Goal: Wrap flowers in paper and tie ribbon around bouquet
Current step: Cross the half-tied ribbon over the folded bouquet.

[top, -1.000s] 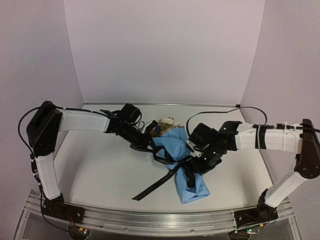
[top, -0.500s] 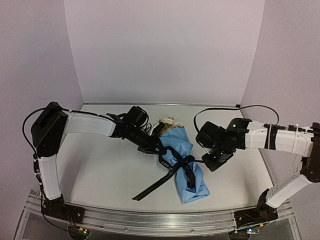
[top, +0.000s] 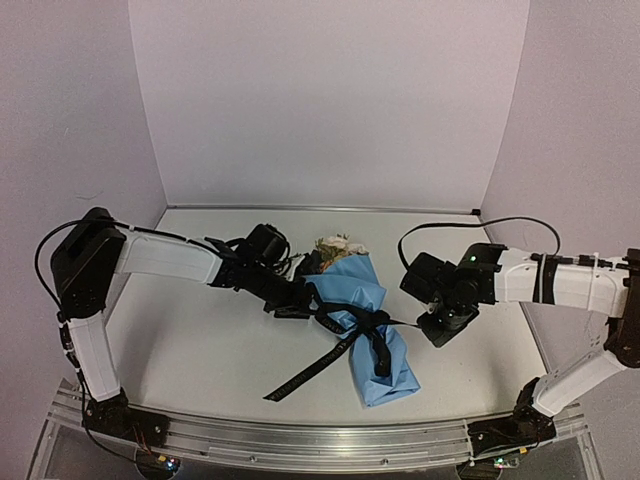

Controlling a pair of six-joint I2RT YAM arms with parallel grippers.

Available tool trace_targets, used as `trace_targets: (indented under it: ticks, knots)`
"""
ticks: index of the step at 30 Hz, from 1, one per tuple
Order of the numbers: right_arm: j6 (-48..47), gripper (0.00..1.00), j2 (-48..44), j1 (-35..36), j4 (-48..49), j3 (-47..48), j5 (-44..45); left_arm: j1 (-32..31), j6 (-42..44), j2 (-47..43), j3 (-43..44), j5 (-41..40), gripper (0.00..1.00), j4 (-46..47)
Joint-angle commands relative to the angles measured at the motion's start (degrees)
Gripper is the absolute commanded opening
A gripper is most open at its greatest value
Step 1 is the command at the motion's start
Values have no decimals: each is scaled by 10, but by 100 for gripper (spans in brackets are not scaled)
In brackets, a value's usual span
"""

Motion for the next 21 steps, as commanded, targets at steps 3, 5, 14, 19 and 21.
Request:
trace_targets:
  ticks: [3, 5, 14, 19, 21]
  knots:
    - [15, 0, -4, -5, 3, -15, 14, -6, -112, -97, -110, -58, 65, 142]
    - [20, 0, -4, -6, 12, -21, 10, -20, -130, -107, -126, -61, 67, 175]
    - [31, 0, -7, -6, 46, -42, 9, -77, -312, -80, -211, -142, 61, 370]
    - [34, 0, -1, -6, 56, -41, 6, -99, -363, -77, -232, -198, 57, 394]
    - [34, 0, 0, -6, 57, -42, 6, -102, -391, -67, -242, -201, 55, 414]
